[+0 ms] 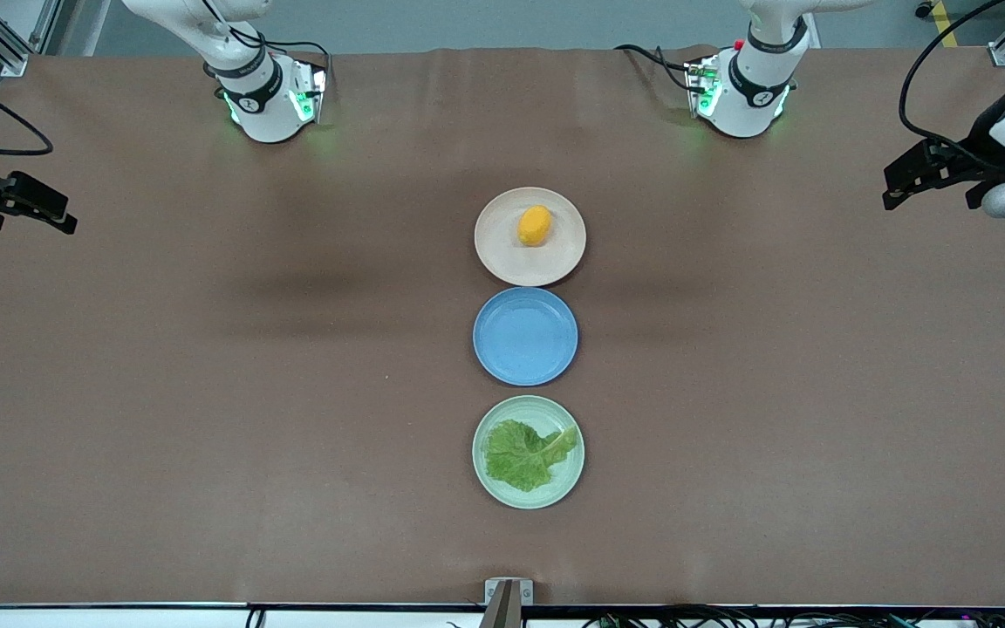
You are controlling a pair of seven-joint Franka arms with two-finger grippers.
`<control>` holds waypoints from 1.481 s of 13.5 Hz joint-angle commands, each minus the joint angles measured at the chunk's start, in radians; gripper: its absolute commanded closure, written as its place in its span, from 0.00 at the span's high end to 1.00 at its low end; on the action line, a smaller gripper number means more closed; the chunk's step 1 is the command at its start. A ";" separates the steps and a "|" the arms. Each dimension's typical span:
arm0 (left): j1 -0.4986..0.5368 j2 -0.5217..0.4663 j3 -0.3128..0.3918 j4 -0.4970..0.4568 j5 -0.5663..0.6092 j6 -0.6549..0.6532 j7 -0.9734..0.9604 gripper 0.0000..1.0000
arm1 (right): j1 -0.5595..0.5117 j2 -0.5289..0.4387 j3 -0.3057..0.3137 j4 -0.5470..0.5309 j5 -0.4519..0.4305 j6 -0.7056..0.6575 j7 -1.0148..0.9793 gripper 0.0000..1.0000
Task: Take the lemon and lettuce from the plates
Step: 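Move the left gripper out toward the green plate with lettuce, then lower the left gripper onto the lettuce while the right gripper reaches out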
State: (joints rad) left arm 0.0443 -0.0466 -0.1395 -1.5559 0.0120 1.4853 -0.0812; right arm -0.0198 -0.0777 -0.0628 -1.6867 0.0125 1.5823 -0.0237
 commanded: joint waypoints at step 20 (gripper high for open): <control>-0.359 0.719 -0.014 0.236 -0.116 0.895 -0.002 1.00 | -0.006 0.064 0.015 0.013 0.012 0.011 -0.022 1.00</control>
State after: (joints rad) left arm -0.2959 0.5393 -0.1561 -1.4450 -0.0861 2.3081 -0.1026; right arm -0.0196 -0.0646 -0.0535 -1.6836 0.0149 1.5873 -0.0397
